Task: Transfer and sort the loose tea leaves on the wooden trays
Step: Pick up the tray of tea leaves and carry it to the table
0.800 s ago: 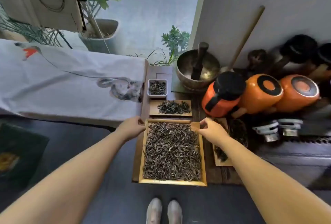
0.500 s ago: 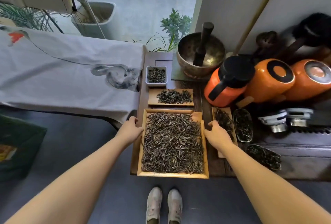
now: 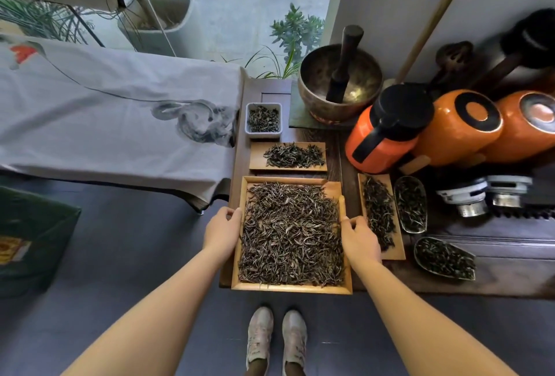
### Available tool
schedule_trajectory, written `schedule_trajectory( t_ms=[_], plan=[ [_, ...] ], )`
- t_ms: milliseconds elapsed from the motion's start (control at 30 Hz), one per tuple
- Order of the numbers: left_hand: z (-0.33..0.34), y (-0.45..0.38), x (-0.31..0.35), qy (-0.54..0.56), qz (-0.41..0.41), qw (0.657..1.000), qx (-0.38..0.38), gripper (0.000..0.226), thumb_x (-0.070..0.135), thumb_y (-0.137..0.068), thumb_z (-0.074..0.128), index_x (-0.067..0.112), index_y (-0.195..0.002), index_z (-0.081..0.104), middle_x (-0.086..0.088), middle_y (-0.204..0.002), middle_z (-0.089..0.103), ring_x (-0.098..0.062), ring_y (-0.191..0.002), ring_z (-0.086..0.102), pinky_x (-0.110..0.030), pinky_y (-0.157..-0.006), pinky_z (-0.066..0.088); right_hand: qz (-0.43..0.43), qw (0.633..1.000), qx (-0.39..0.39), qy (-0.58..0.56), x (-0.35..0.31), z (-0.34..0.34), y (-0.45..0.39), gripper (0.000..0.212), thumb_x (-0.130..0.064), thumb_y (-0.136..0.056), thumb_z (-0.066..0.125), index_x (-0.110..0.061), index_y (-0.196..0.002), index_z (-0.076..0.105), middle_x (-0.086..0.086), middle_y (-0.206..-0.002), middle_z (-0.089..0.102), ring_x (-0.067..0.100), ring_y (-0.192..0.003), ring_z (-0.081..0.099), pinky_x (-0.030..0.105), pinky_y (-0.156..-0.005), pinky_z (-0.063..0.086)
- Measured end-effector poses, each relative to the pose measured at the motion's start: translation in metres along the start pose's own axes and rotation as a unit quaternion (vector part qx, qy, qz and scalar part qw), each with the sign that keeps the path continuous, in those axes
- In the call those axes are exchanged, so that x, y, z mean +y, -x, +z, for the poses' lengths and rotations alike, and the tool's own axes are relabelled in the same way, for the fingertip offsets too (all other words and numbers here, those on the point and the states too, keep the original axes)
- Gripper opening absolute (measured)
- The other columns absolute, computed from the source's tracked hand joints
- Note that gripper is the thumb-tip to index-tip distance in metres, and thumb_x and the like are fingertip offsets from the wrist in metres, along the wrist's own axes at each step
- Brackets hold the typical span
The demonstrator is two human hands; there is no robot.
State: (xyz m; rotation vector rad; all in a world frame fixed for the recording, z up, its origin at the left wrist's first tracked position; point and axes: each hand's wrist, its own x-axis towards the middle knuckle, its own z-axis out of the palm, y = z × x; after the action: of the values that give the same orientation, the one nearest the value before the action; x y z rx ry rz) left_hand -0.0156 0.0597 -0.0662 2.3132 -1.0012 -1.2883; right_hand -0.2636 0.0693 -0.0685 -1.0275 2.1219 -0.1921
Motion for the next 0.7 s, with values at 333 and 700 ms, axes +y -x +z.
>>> schedule_trajectory(
  t_ms=[333,700],
  plan=[
    [0.011,0.013,-0.009,0.056,-0.007,0.998,0.012,0.035,0.042,-0.097,0.037,0.016,-0.107,0.059,-0.002,-0.098,0.059,-0.021,-0.093,0.054,-0.031,-0.076,0.038,0.023,0.996,0.026,-0.083,0.001,0.012,0.01,0.036,-0.038,-0.098,0.032,-0.01,-0.107,0.052,0.019,-0.115,0.058,0.035,-0.11,0.047,0.039,-0.091,0.036],
    [0.01,0.017,-0.01,0.075,-0.008,0.997,0.01,0.036,0.048,-0.094,0.039,0.019,-0.101,0.059,-0.002,-0.094,0.062,-0.023,-0.089,0.057,-0.034,-0.076,0.042,0.027,0.99,0.031,-0.138,0.003,0.012,0.016,0.026,-0.039,-0.098,0.033,-0.016,-0.093,0.046,0.007,-0.09,0.051,0.022,-0.081,0.039,0.033,-0.073,0.031]
  ],
)
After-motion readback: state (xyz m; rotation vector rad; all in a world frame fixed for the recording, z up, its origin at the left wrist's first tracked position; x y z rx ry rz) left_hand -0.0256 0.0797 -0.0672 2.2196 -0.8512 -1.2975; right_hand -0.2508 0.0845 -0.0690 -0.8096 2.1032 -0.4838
